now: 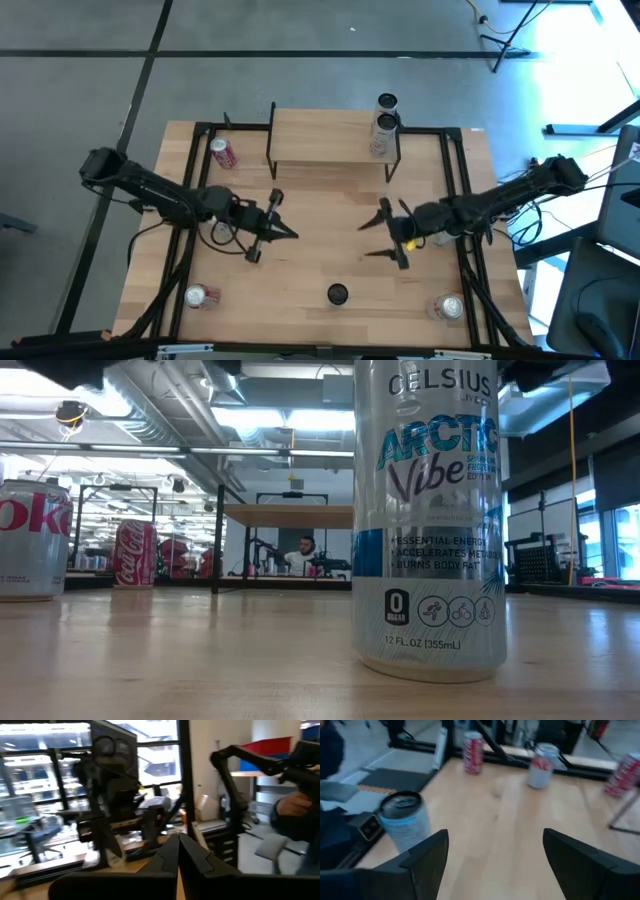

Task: Place canned beverage on shelf
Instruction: Put the white blue soda can on the shelf

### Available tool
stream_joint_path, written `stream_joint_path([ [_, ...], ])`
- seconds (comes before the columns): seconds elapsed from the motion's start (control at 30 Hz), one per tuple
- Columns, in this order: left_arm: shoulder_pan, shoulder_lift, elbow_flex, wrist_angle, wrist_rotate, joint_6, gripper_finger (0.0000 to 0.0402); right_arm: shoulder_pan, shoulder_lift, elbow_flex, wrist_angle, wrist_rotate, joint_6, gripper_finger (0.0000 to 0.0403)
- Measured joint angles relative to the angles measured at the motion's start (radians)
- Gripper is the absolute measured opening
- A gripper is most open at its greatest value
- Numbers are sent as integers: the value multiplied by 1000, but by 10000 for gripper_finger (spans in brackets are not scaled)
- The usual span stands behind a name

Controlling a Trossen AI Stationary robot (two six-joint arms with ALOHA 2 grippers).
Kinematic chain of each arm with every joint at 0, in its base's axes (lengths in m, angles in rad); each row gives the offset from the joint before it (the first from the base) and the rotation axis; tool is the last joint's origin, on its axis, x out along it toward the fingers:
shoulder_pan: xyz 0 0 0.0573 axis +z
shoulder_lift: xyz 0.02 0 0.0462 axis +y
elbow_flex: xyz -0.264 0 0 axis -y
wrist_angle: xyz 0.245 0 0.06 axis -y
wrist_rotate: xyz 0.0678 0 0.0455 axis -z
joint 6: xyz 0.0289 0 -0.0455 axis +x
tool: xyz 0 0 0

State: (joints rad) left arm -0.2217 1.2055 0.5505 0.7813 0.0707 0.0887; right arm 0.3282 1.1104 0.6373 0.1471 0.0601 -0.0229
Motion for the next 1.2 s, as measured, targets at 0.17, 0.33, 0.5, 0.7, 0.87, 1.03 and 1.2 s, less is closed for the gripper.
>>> stream_joint_path([
  [0.17, -18, 72, 67, -4, -10, -7, 0, 53, 58, -43, 131, -3, 10, 307],
  [0.33, -49, 129, 94, -45, -31, -93, 8, 83, 126, -43, 200, -42, 78, 308],
  [0.5, -111, 217, 120, -51, -45, -116, 65, 121, 203, -43, 278, -99, 81, 308],
  [0.7, -189, 329, 152, -65, -148, -163, 135, 162, 292, -30, 342, -105, 100, 308],
  [0.87, -279, 442, 188, -67, -330, -239, 145, 199, 374, 21, 348, -63, 98, 308],
  [1.03, -354, 550, 252, -65, -438, -323, 139, 225, 433, 60, 351, 31, 105, 308],
  [1.2, -396, 656, 328, -59, -516, -349, 138, 241, 470, 69, 381, 51, 161, 308],
])
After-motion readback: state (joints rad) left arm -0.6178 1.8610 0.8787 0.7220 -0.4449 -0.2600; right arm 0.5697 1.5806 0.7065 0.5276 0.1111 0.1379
